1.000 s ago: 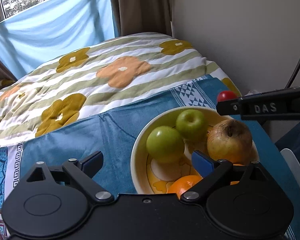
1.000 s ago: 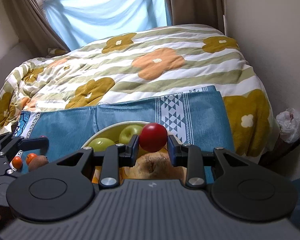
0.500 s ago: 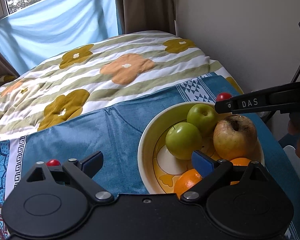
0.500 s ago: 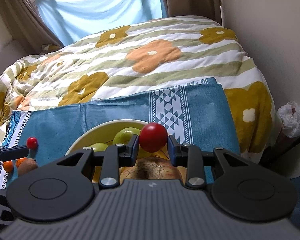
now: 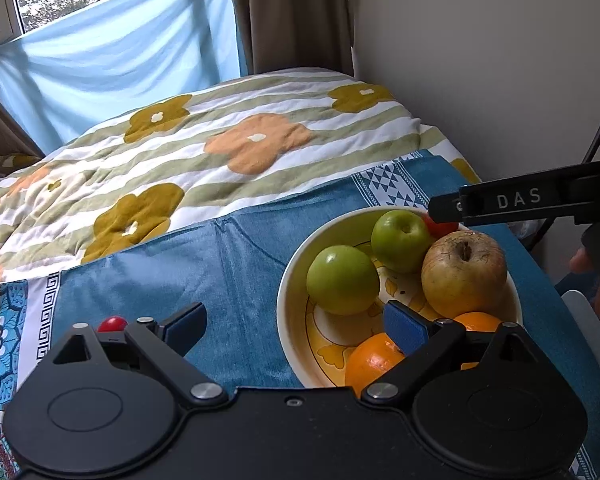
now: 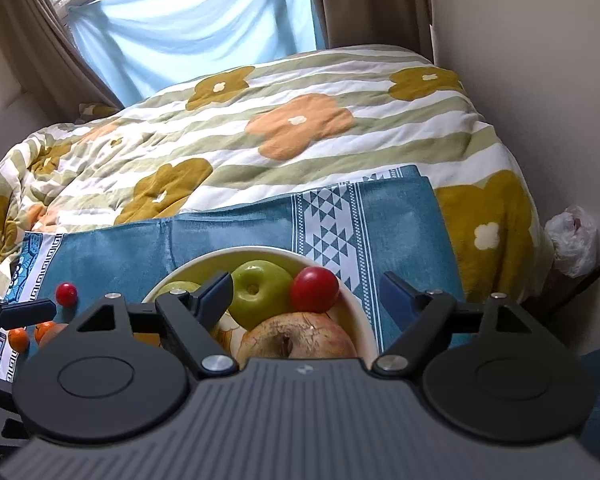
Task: Organize fruits
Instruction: 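Open the left tool to drop the apple while the right tool releases the tomato, then withdraw both tools from the bowl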
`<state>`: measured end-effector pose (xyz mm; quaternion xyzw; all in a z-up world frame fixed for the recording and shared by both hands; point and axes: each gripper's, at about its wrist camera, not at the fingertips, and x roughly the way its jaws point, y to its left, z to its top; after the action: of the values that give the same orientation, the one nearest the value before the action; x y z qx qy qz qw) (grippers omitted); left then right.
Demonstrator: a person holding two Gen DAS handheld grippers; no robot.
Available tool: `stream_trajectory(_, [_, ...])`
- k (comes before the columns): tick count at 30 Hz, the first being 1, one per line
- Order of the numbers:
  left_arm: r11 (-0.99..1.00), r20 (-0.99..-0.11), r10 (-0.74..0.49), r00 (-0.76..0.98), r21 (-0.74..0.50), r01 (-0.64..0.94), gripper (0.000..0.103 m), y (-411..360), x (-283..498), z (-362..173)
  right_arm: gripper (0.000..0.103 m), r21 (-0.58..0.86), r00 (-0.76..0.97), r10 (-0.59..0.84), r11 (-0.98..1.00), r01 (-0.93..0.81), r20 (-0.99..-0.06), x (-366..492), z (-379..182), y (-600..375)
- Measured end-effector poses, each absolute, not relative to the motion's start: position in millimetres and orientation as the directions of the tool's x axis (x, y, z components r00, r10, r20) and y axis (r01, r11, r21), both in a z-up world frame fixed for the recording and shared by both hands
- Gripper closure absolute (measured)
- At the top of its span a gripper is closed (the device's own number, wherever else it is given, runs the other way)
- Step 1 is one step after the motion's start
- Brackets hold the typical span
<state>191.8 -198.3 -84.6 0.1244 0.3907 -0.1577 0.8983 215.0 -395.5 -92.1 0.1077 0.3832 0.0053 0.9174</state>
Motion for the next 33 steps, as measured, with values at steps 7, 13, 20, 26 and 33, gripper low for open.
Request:
stream_trajectory(7, [0.931, -0.717, -0.177, 0.674, 0.100, 0.351, 0.006, -194.7, 172.9, -70.1, 0.008, 0.189, 0.717, 0.087, 0.980, 0.063, -0.692, 196.0, -77.3, -396.5])
stream_trajectory(13, [0.944, -0.688, -0.154, 0.710, 0.110, 0.311, 0.006, -188.7, 145.8, -53.4, 0.004, 0.185, 0.728, 0.115, 0.983, 0.016, -0.676, 174.1, -61.7, -389.5])
stream_trajectory(20, [0.967, -0.651, -0.119, 0.750, 0.096, 0.237, 0.005, -174.1, 109.8, -33.2, 0.000, 0.125, 0.773, 0.103, 0.992, -0.031, -0.626, 141.3, -42.8, -375.8])
stream_trajectory(26, [0.984, -0.617, -0.048, 0.785, 0.106, 0.143, 0.005, -155.1, 78.9, -17.5, 0.000, 0.090, 0.765, 0.132, 0.991, -0.096, -0.630, 122.8, -27.9, -363.0])
stream_trajectory(33, [0.993, -0.617, 0.055, 0.785, 0.119, 0.025, 0.004, -120.7, 57.3, -12.3, 0.000, 0.049, 0.764, 0.172, 0.982, -0.181, -0.622, 106.8, -20.3, -333.7])
